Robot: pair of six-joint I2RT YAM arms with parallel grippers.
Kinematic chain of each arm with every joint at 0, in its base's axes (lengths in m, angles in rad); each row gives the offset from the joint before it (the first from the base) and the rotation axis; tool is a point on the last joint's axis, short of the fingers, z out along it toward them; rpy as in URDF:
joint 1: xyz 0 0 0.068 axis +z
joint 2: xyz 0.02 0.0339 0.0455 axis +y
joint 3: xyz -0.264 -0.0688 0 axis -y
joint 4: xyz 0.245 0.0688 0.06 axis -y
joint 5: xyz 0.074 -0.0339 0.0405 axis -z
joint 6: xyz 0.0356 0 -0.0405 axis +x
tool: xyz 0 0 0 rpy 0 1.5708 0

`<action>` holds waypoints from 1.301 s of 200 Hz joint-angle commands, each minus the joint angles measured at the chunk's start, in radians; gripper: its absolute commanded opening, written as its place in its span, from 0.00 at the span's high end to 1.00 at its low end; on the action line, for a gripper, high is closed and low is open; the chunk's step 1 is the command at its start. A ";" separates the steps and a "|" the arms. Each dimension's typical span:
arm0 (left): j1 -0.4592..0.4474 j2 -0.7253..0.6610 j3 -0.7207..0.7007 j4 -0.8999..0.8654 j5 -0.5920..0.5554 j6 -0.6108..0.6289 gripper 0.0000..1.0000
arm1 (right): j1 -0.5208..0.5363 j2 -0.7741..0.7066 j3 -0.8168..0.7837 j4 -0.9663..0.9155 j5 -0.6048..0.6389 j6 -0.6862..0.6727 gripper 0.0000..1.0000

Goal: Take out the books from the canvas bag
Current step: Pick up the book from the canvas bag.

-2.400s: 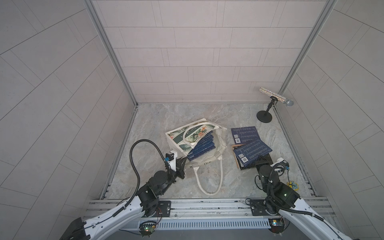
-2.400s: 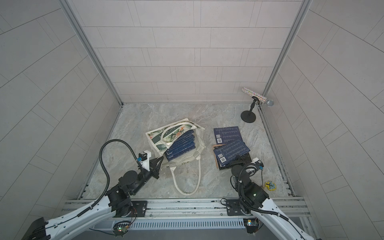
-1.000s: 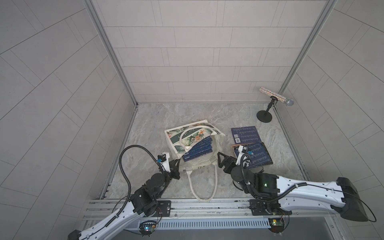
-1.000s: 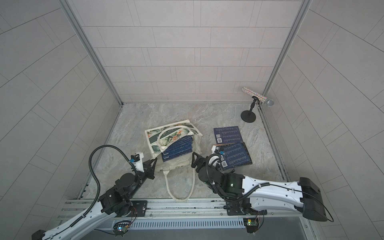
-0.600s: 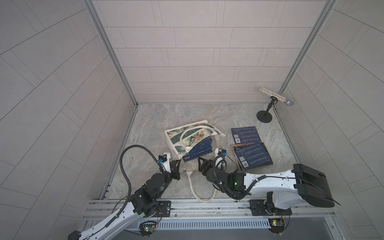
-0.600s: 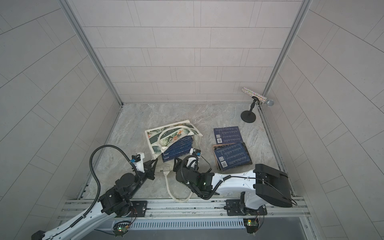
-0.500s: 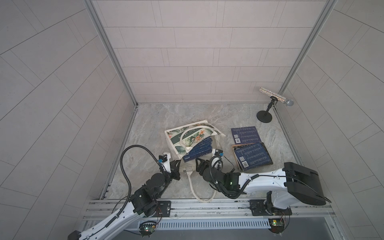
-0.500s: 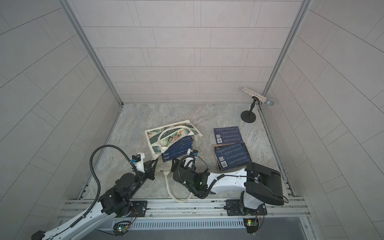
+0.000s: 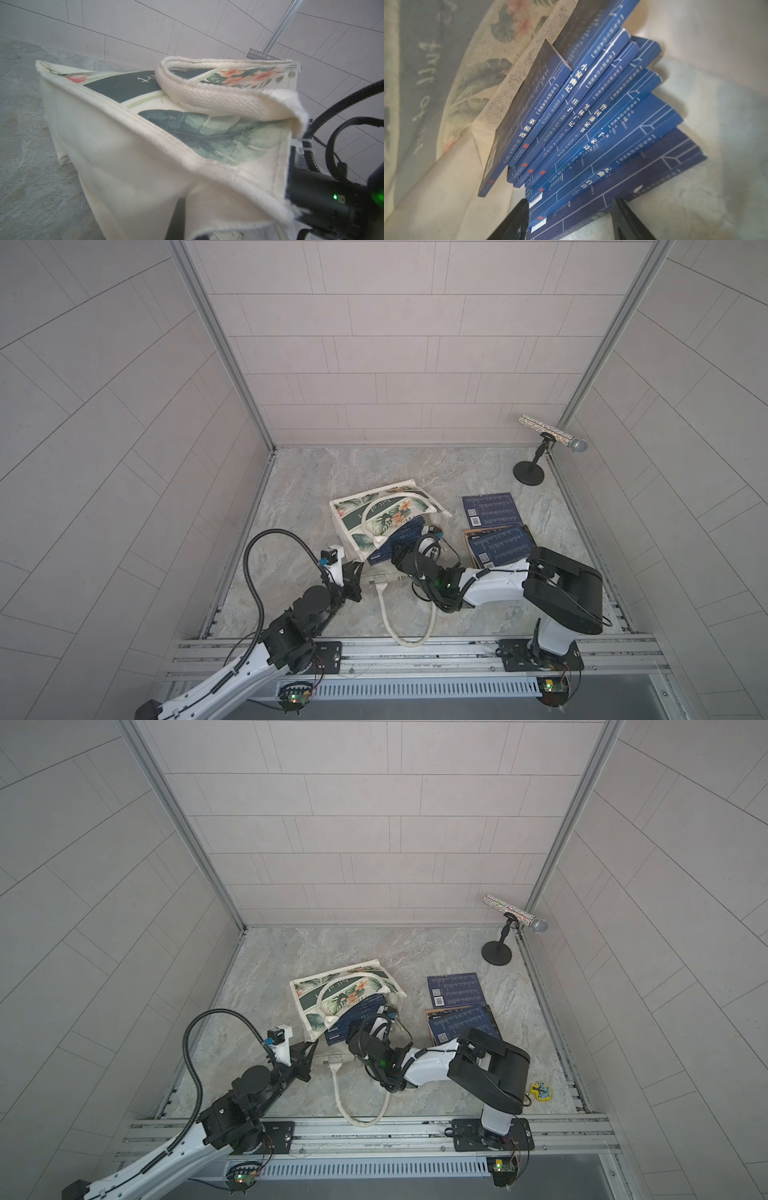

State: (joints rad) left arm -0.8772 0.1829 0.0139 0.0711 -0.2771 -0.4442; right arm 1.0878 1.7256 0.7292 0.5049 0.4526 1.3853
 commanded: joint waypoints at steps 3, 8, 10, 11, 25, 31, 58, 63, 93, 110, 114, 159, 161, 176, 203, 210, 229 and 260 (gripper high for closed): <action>0.001 0.015 0.010 0.059 0.008 0.019 1.00 | 0.002 -0.046 -0.048 -0.069 0.026 0.117 0.33; 0.001 0.020 0.011 0.063 0.009 0.019 1.00 | 0.006 -0.062 -0.055 -0.075 0.031 0.119 0.33; 0.001 0.022 0.010 0.064 0.009 0.019 1.00 | 0.008 -0.068 -0.056 -0.076 0.033 0.118 0.33; 0.001 0.023 0.011 0.065 0.009 0.018 1.00 | 0.008 -0.072 -0.057 -0.077 0.036 0.118 0.33; 0.002 0.031 0.011 0.075 0.012 0.021 1.00 | 0.023 -0.103 -0.050 -0.110 0.045 0.111 0.33; 0.001 0.033 0.011 0.077 0.013 0.021 1.00 | 0.028 -0.110 -0.041 -0.118 0.042 0.106 0.33; 0.001 0.033 0.011 0.083 0.013 0.023 1.00 | 0.031 -0.080 0.002 -0.134 0.043 0.075 0.35; 0.001 0.032 0.011 0.083 0.013 0.023 1.00 | 0.027 -0.067 0.004 -0.123 0.042 0.079 0.36; 0.001 0.013 0.006 0.078 0.027 0.024 1.00 | 0.007 -0.021 -0.023 -0.057 0.035 0.126 0.38; 0.001 0.002 0.003 0.081 0.032 0.027 1.00 | 0.007 -0.023 -0.015 -0.111 0.046 0.154 0.38; 0.001 0.000 0.003 0.082 0.034 0.027 1.00 | 0.007 -0.021 -0.014 -0.114 0.044 0.167 0.37; 0.001 0.000 -0.001 0.100 0.059 0.030 1.00 | -0.036 0.064 0.025 -0.101 -0.057 0.214 0.37; 0.001 -0.001 -0.002 0.102 0.061 0.030 1.00 | -0.038 0.067 0.029 -0.100 -0.059 0.210 0.37; 0.001 0.001 -0.002 0.107 0.067 0.030 1.00 | -0.046 0.082 0.033 -0.082 -0.054 0.189 0.37; 0.001 -0.006 -0.002 0.106 0.069 0.032 1.00 | -0.056 0.079 0.013 0.072 -0.020 0.033 0.52; 0.001 -0.007 -0.003 0.107 0.070 0.030 1.00 | -0.064 0.082 0.013 0.111 -0.021 -0.013 0.57; 0.001 -0.002 -0.003 0.113 0.076 0.031 1.00 | -0.098 0.097 0.022 0.144 -0.052 -0.100 0.63; 0.001 0.015 -0.003 0.129 0.089 0.034 1.00 | -0.175 0.214 -0.013 0.394 -0.167 -0.056 0.67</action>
State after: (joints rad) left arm -0.8757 0.1978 0.0059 0.1146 -0.2283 -0.4252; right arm 0.9741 1.8507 0.7406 0.6807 0.3462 1.3422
